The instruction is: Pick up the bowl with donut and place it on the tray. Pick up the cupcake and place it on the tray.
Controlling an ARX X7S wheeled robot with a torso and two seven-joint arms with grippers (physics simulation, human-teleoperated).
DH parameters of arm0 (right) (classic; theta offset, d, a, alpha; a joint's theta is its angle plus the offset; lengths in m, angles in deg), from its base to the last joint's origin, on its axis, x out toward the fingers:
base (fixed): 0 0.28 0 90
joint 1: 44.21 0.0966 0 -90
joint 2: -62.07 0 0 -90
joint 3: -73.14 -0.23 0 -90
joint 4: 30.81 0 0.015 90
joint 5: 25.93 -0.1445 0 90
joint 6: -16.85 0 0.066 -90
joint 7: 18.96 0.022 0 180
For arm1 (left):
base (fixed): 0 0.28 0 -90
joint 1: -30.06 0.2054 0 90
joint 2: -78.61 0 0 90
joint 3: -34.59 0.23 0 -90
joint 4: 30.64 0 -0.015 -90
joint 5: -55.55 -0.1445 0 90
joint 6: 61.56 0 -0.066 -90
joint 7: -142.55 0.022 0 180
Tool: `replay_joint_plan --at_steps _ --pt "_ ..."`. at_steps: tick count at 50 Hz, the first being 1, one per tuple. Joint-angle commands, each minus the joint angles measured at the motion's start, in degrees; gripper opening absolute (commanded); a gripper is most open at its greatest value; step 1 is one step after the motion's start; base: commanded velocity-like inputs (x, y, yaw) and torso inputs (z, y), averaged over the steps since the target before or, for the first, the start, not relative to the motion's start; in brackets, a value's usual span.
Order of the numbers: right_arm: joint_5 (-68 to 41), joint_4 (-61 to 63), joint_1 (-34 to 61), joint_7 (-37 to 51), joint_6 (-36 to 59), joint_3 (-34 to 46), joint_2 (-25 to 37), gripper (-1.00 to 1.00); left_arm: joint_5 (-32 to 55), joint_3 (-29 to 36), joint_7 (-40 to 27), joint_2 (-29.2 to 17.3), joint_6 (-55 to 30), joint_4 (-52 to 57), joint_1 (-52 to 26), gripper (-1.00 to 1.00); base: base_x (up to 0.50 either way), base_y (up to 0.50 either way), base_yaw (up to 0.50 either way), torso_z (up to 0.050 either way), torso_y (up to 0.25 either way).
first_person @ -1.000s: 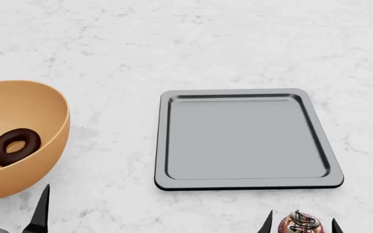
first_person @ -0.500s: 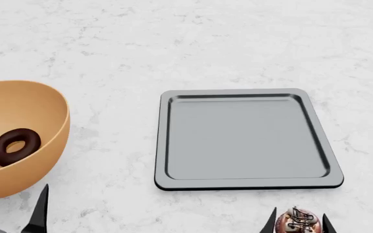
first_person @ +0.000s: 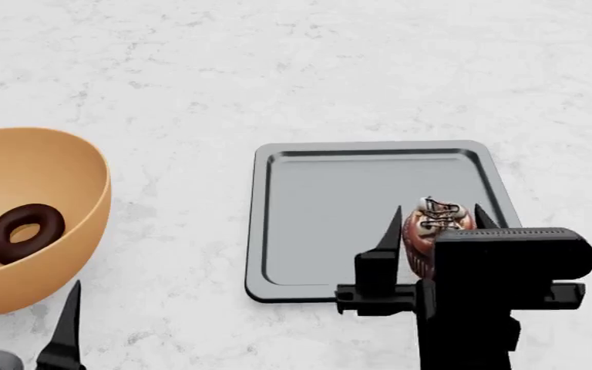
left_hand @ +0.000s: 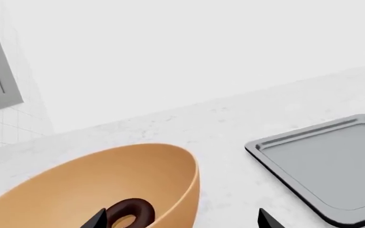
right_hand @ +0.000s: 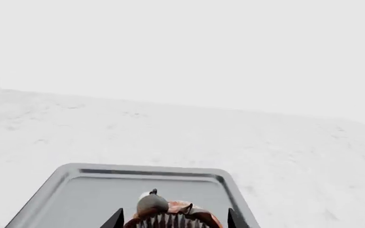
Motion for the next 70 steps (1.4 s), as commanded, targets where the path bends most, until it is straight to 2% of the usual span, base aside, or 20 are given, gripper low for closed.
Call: replay_joint_plan --at_steps 1,5,9,16,29,42,43,56,59,70 --pt "3.4 -14.0 13.8 -4.1 0.3 1.6 -1.7 -1.00 -0.9 -0.6 0.0 1.0 1.0 -1.9 -0.7 1.00 0.00 0.00 0.00 0.000 0.000" --pt "3.5 -20.5 17.4 -4.9 0.0 2.1 -2.7 -1.00 -0.8 -0.6 -0.2 0.8 0.8 -1.5 -0.7 1.00 0.00 0.00 0.00 0.000 0.000" --pt "5.2 -32.7 21.7 -5.6 -4.4 3.0 -4.1 -1.00 -0.7 -0.7 -0.2 0.6 0.6 -1.1 -0.7 1.00 0.00 0.00 0.00 0.000 0.000" --pt "6.6 -43.9 24.4 -5.8 -9.4 3.3 -5.2 -1.00 -0.3 -1.0 -0.2 0.4 0.5 -1.0 -0.6 1.00 0.00 0.00 0.00 0.000 0.002" --pt "7.6 -56.8 26.8 -5.4 -15.5 3.2 -6.4 -1.00 0.3 -1.6 -0.6 -0.1 -0.5 0.4 0.0 1.00 0.00 0.00 0.00 0.000 0.000" --pt "7.7 -59.8 26.2 -4.8 -17.3 3.1 -6.4 -1.00 0.8 -1.7 -0.9 -0.4 -1.6 1.3 0.0 1.00 0.00 0.00 0.00 0.000 0.000" --pt "7.6 -59.4 26.1 -4.7 -17.3 2.9 -6.3 1.00 0.9 -1.8 -0.9 -0.4 -1.6 1.2 0.0 1.00 0.00 0.00 0.00 0.000 0.000" --pt "7.0 -55.9 25.1 -4.6 -16.0 3.0 -5.8 1.00 1.2 -1.7 -1.2 -0.5 -1.3 1.0 0.1 1.00 0.00 0.00 0.00 0.000 0.000" --pt "5.7 -47.1 23.3 -3.9 -12.3 2.1 -4.7 1.00 1.1 -1.6 -1.3 -0.5 -1.4 0.8 -0.1 1.00 0.00 0.00 0.00 0.000 0.000" --pt "-0.3 -3.3 18.2 1.2 6.8 -1.4 0.3 1.00 1.4 -1.6 -1.4 -0.6 -1.1 0.0 -0.6 1.00 0.00 0.00 0.00 0.000 0.001"
